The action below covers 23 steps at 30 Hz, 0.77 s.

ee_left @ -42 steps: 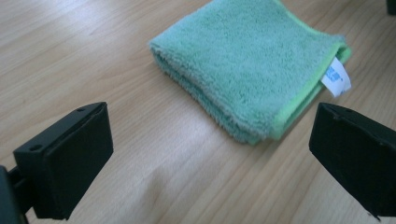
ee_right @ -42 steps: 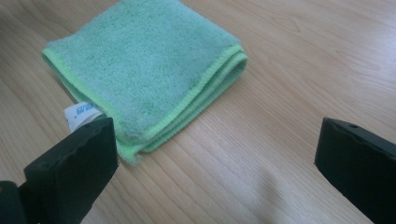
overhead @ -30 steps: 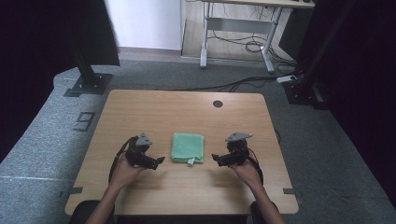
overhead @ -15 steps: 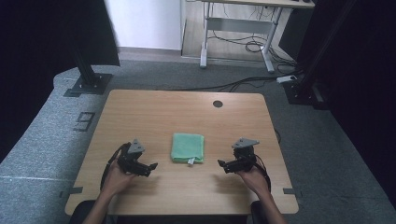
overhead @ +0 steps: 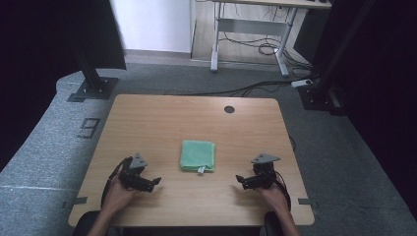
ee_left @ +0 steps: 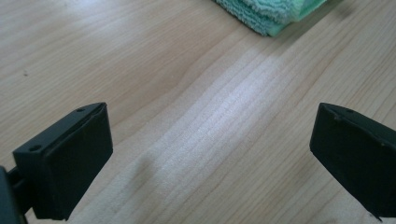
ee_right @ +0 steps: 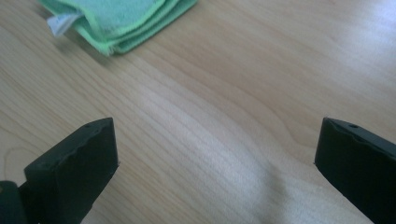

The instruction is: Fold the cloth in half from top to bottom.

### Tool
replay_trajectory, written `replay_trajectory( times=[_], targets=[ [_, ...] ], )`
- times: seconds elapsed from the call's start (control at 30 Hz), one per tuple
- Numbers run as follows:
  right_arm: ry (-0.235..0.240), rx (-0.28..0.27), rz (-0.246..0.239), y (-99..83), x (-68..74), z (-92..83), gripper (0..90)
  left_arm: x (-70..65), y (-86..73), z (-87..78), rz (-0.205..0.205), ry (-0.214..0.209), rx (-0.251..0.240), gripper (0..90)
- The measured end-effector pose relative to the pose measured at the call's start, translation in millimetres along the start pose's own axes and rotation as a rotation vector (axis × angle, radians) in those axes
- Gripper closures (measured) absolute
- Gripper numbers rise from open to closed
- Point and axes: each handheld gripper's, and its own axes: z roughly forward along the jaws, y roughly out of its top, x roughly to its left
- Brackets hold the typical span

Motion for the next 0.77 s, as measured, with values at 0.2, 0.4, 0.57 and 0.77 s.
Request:
replay_trajectory(
  times=[0.2,0.4,0.57,0.77],
  targets=[
    [-0.003,0.031,-0.002,-9.8,-0.2,6.7,0.0,-1.1,-5.6,7.5,-0.002,-0.009,0.021,0.0],
    [0.001,0.062,-0.008,-17.9,1.1,13.6,0.0,-3.6,-9.5,15.4,0.025,0.018,0.055,0.0],
    [-0.011,0.047,-0.010,-23.2,1.7,16.2,0.0,-2.5,-10.7,19.1,0.003,-0.046,0.055,0.0],
    [-0.016,0.046,-0.006,-23.1,1.8,16.4,0.0,-2.5,-10.7,19.2,0.003,-0.045,0.056,0.0]
  ],
)
